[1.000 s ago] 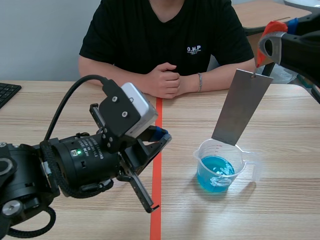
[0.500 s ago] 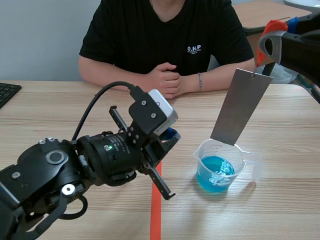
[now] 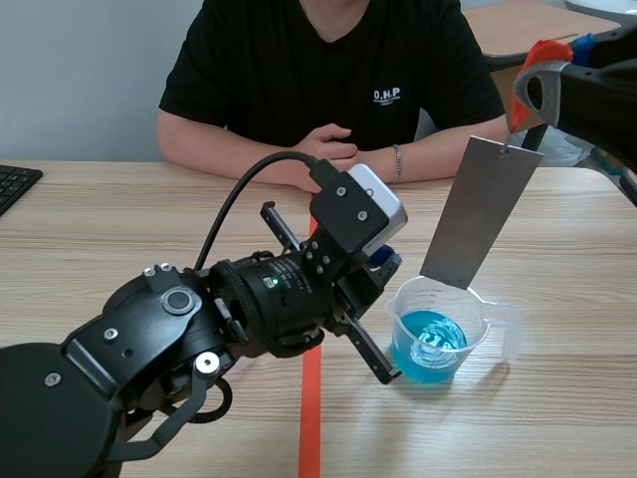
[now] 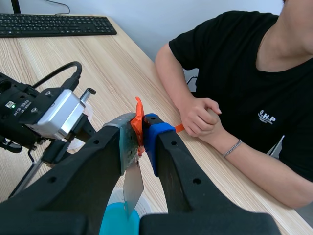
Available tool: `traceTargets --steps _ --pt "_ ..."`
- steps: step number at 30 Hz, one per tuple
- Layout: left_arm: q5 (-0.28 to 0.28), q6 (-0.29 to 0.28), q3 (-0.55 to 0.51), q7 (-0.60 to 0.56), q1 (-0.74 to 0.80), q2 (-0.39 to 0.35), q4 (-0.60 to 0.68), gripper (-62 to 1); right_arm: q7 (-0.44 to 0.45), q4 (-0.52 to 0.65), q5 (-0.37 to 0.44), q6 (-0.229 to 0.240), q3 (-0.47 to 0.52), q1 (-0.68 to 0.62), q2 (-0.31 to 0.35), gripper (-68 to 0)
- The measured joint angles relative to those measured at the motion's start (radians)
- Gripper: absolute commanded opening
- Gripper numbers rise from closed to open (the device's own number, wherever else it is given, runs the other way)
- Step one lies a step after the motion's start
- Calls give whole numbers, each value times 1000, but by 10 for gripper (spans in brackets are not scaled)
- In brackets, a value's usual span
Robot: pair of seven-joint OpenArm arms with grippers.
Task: Do the redox reaction experiment.
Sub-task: 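Raise the plate and point at it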
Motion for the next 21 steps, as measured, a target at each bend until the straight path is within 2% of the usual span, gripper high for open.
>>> traceTargets --steps 6,21 --pt "7 35 8 0 -31 18 -27 -569 0 0 0 0 0 0 0 -660" --pt "18 34 13 0 -38 18 -32 -569 0 0 0 0 0 0 0 -660"
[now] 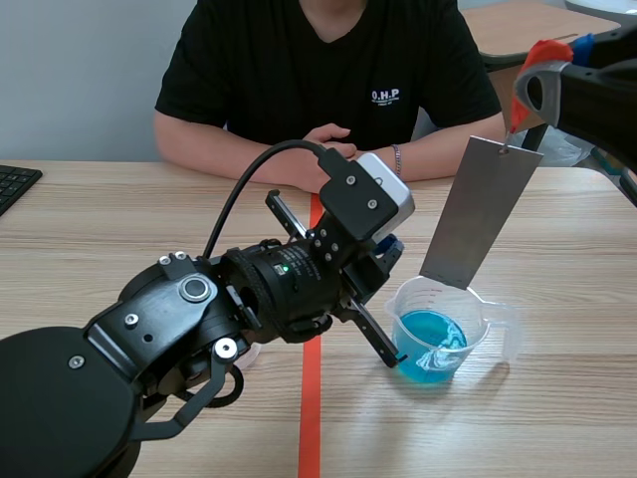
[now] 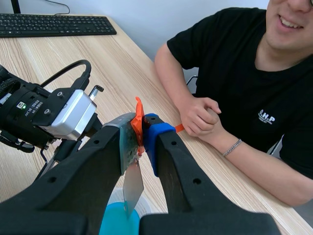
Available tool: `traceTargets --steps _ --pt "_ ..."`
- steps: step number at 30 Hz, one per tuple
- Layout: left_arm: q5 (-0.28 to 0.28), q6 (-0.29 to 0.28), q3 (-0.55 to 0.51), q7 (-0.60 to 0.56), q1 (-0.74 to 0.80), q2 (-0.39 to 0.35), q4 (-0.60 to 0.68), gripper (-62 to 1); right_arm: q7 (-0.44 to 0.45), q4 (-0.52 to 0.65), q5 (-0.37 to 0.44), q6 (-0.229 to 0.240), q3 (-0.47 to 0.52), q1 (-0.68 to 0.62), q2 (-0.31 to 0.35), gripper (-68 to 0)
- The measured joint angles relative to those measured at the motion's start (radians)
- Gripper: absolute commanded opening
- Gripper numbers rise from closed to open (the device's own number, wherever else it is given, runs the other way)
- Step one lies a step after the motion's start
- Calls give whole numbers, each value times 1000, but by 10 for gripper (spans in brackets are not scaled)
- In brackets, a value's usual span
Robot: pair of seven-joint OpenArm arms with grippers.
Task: Do the redox reaction experiment.
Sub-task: 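Raise the plate and point at it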
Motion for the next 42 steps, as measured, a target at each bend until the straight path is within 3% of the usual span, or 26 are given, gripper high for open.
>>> traceTargets --steps 29,36,42 --pt "0 0 0 -8 0 -9 0 -569 5 0 0 0 0 0 0 -660" --pt "0 -1 -32 -8 69 -113 49 -569 4 0 0 0 0 0 0 -660" --pt "-23 0 -150 -12 231 -236 258 -569 5 0 3 0 0 0 0 -660"
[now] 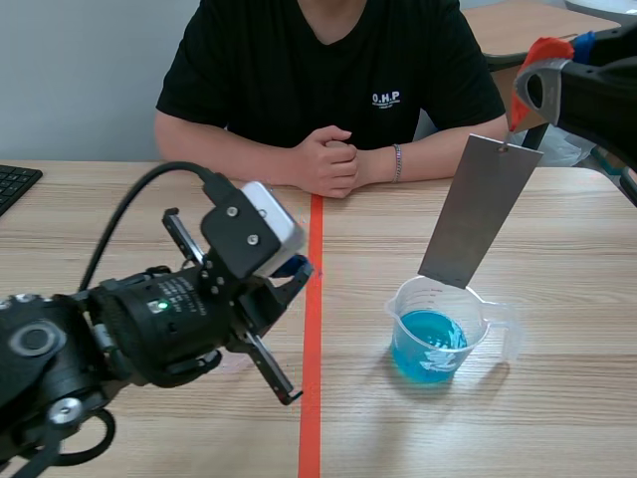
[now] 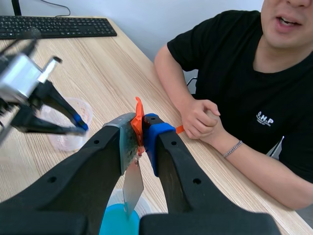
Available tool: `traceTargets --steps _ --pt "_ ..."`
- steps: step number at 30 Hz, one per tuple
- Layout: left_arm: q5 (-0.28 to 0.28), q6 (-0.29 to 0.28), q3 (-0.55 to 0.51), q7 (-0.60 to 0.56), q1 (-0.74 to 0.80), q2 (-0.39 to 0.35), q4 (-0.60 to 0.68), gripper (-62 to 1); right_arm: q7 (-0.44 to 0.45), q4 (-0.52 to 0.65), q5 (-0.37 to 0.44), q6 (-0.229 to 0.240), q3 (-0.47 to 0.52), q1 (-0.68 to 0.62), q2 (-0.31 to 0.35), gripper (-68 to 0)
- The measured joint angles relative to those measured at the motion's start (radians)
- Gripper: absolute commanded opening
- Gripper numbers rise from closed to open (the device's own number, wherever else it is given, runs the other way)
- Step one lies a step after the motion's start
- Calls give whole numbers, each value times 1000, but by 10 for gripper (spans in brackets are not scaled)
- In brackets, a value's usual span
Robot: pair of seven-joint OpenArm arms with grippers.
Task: Do the redox reaction experiment.
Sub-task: 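Raise the plate and point at it, then lower the plate into the blue solution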
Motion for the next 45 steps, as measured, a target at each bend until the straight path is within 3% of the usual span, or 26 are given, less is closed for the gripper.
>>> traceTargets --steps 8,12,18,23,36,45 --pt "0 29 -225 -23 304 -87 208 -569 0 0 0 0 0 0 0 -660" --pt "-11 45 -356 -68 468 -87 228 -569 0 0 0 0 0 0 0 -660" --pt "-104 45 -518 -112 672 -83 228 -569 0 0 0 0 0 0 0 -660" --pt "-121 45 -623 -165 796 -39 227 -569 0 0 -3 0 0 0 0 -660" --pt "-139 53 -662 -176 972 124 226 -569 3 -1 -23 0 0 0 0 -660" --pt "-166 52 -662 -176 977 137 160 -569 31 -42 -68 0 -25 0 0 -660"
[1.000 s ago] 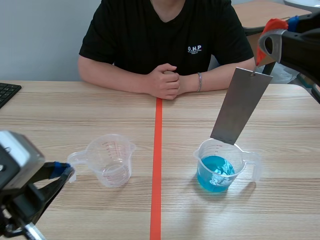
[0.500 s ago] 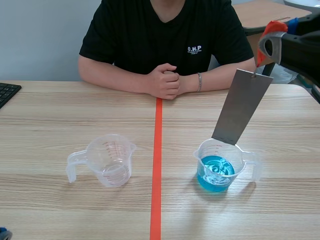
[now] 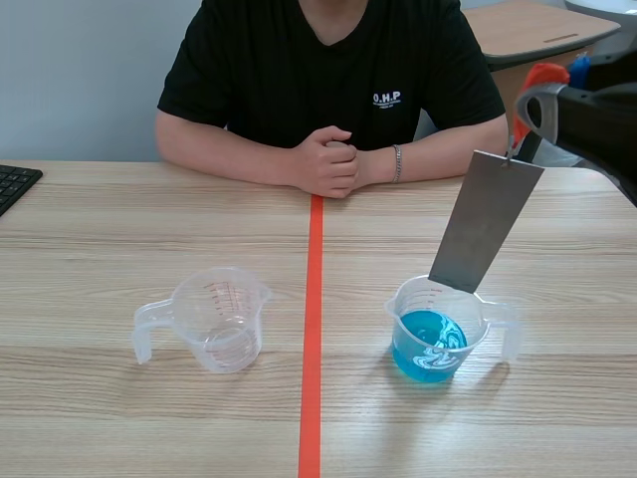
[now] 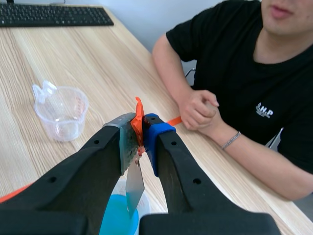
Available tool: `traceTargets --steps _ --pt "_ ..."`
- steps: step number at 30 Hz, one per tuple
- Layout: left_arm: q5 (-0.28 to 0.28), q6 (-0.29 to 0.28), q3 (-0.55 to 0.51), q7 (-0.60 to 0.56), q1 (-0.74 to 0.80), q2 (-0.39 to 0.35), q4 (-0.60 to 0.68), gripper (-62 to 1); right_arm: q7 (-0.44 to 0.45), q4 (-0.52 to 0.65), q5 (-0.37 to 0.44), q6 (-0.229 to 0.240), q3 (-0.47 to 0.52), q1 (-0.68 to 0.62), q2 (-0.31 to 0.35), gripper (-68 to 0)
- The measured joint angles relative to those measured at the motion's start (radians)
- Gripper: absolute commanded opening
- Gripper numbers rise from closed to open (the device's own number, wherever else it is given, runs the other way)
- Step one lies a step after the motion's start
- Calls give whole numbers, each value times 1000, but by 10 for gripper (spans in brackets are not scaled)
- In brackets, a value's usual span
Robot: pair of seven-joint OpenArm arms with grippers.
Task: Do the redox reaction experiment.
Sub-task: 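Lower the plate into the blue solution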
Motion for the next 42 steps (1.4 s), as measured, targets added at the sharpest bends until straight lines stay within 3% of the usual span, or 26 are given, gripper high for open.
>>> traceTargets --steps 26,36,42 --pt "0 0 0 0 0 0 -11 -569 195 -144 -181 0 -117 0 0 -660" --pt "0 0 0 0 0 0 -11 -569 237 -263 -252 0 -239 89 -1 -660" --pt "0 0 0 0 0 0 -11 -569 264 -343 -348 0 -271 126 -59 -660"
